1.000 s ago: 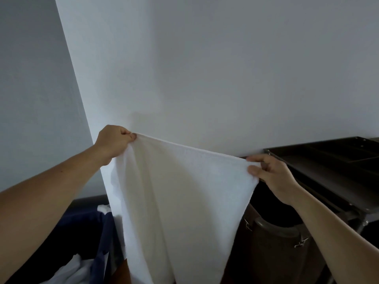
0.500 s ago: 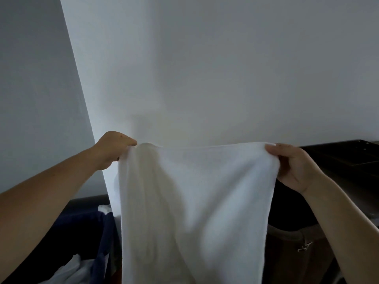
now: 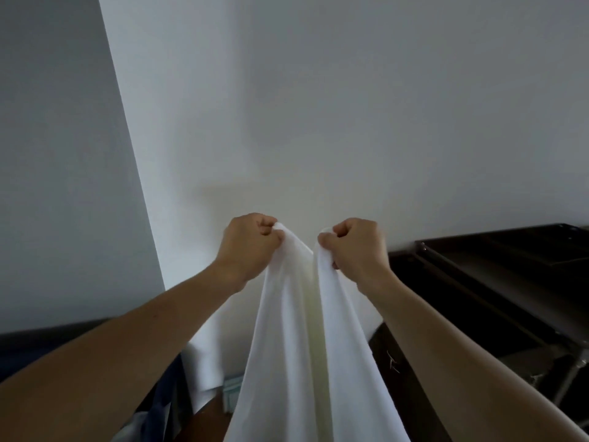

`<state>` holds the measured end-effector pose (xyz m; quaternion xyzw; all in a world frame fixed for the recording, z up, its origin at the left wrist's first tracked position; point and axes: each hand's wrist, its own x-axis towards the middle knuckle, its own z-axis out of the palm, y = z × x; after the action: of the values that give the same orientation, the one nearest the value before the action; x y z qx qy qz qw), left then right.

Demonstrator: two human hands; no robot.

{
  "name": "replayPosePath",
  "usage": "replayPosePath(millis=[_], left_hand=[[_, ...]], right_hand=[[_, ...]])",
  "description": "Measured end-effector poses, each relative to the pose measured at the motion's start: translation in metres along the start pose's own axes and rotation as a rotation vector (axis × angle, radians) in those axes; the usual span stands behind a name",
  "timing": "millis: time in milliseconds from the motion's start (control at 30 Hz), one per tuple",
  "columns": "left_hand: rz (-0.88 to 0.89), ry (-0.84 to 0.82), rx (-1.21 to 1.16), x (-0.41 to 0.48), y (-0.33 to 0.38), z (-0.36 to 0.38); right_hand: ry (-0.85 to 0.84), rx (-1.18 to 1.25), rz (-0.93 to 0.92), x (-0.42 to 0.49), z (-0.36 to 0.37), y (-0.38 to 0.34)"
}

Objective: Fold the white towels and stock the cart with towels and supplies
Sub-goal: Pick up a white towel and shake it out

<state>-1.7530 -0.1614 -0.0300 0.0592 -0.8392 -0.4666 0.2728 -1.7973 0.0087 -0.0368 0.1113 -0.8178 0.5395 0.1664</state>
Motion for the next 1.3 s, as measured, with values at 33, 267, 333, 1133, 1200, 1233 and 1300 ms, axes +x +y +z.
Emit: replayPosePath(millis=[33, 267, 333, 1133, 1200, 1233, 1300], left_hand=[[0.03, 0.005, 0.039, -0.004, 0.002, 0.007], [0.12, 0.032, 0.158, -0.012, 0.001, 0.029], [0.122, 0.033, 0.147, -0.013, -0.003, 0.03], [0.271, -0.021, 0.138, -0.015, -0.017, 0.016], [0.22, 0.003, 0.055, -0.007, -0.016, 0.009], [0.201, 0.038, 0.024, -0.003, -0.015, 0.006], [0.174, 0.107, -0.028, 0.007, -0.011, 0.001]], right_hand=[[-0.001, -0.035, -0.037, -0.003, 0.006, -0.002], [-0.113, -0.079, -0.084, -0.015, 0.015, -0.001], [-0.149, -0.017, -0.033, -0.018, 0.013, 0.001], [-0.577, 0.26, 0.006, -0.016, -0.011, 0.008], [-0.513, 0.187, -0.045, -0.009, -0.016, 0.027], [-0.449, 0.08, -0.086, -0.006, -0.018, 0.039], [-0.333, -0.164, -0.167, -0.003, -0.023, 0.067]])
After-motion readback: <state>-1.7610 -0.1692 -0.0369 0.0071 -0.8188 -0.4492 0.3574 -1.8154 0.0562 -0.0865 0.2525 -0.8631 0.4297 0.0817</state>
